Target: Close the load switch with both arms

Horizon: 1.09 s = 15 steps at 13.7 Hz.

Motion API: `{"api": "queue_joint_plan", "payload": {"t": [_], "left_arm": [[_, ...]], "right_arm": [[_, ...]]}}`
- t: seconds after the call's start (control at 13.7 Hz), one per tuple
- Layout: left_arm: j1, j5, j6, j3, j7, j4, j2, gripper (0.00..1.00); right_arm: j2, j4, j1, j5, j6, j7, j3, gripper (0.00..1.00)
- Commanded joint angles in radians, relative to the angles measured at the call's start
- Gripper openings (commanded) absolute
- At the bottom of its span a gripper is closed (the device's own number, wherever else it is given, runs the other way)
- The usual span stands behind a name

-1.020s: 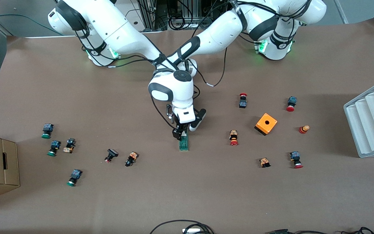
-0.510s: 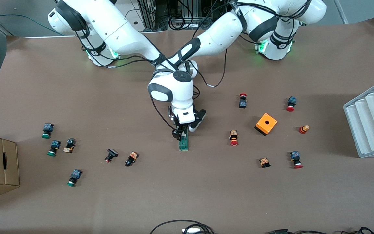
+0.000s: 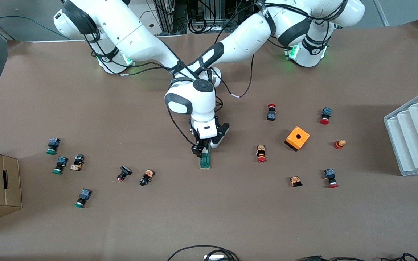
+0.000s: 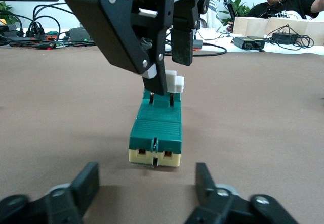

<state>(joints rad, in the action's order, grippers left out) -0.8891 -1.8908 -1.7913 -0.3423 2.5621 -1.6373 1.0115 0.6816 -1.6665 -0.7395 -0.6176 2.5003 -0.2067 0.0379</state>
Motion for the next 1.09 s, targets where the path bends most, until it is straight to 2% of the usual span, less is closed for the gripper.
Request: {"api": "queue_joint_plan", "payload": {"t": [0.0, 0.58, 1.02], "left_arm": [[-0.016, -0.004, 0.012, 0.009, 0.016, 0.016, 0.015, 0.67], [-0.014, -0.008, 0.01, 0.009, 0.013, 0.019, 0.015, 0.74], [-0.013, -0.008, 0.009, 0.011, 0.013, 0.019, 0.015, 0.74]], "right_arm": [[0.013, 0.025, 0.006, -0.011, 0.009, 0.017, -0.016, 0.5], [0.013, 0.034, 0.008, -0.011, 0.009, 0.017, -0.016, 0.5], [0.012, 0.04, 0.008, -0.011, 0.009, 0.017, -0.016, 0.5]]}}
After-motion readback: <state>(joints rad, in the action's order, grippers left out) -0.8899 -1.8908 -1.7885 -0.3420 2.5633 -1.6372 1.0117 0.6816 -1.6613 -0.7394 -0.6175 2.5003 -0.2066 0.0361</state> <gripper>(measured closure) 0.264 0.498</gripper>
